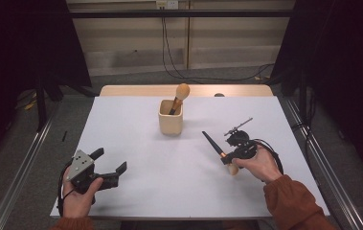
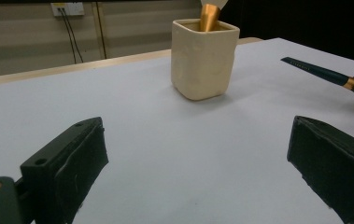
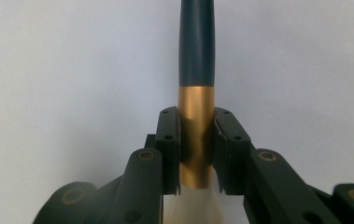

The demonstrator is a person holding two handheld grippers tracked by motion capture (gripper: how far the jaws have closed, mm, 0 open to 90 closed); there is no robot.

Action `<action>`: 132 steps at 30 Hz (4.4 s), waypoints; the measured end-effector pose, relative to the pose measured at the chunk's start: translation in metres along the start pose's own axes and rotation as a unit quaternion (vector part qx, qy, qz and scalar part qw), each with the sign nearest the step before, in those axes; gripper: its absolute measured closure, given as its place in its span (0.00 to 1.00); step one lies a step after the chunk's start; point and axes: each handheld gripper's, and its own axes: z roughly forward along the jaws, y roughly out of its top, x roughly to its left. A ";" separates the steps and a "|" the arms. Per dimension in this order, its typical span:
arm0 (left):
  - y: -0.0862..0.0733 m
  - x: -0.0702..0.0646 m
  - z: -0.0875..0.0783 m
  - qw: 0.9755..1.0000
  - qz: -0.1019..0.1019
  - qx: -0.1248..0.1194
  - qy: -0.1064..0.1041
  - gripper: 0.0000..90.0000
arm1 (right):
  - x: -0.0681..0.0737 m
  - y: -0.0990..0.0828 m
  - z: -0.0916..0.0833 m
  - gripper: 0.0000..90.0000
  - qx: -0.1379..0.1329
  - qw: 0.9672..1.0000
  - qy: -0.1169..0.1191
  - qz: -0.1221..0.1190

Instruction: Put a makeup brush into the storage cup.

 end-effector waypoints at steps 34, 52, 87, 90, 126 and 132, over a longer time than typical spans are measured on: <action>0.012 -0.014 0.006 0.998 0.027 0.012 -0.049 0.04 | 0.000 -0.023 -0.008 0.83 -0.225 0.969 0.079 -0.059; 0.037 -0.030 0.029 0.988 0.075 0.050 -0.125 0.04 | 0.022 -0.015 -0.012 0.83 -0.174 0.961 0.139 -0.166; 0.063 -0.050 0.059 0.953 0.122 0.136 -0.243 0.05 | 0.058 0.015 -0.011 0.83 -0.043 0.939 0.171 -0.296; 0.066 -0.051 0.061 0.948 0.124 0.154 -0.250 0.06 | 0.060 0.017 -0.011 0.83 -0.030 0.936 0.173 -0.306; 0.075 -0.082 0.101 0.862 0.184 0.333 -0.335 0.08 | 0.085 0.036 0.001 0.83 0.078 0.904 0.182 -0.378; 0.074 -0.088 0.106 0.853 0.190 0.340 -0.348 0.08 | 0.089 0.038 0.003 0.83 0.077 0.902 0.183 -0.383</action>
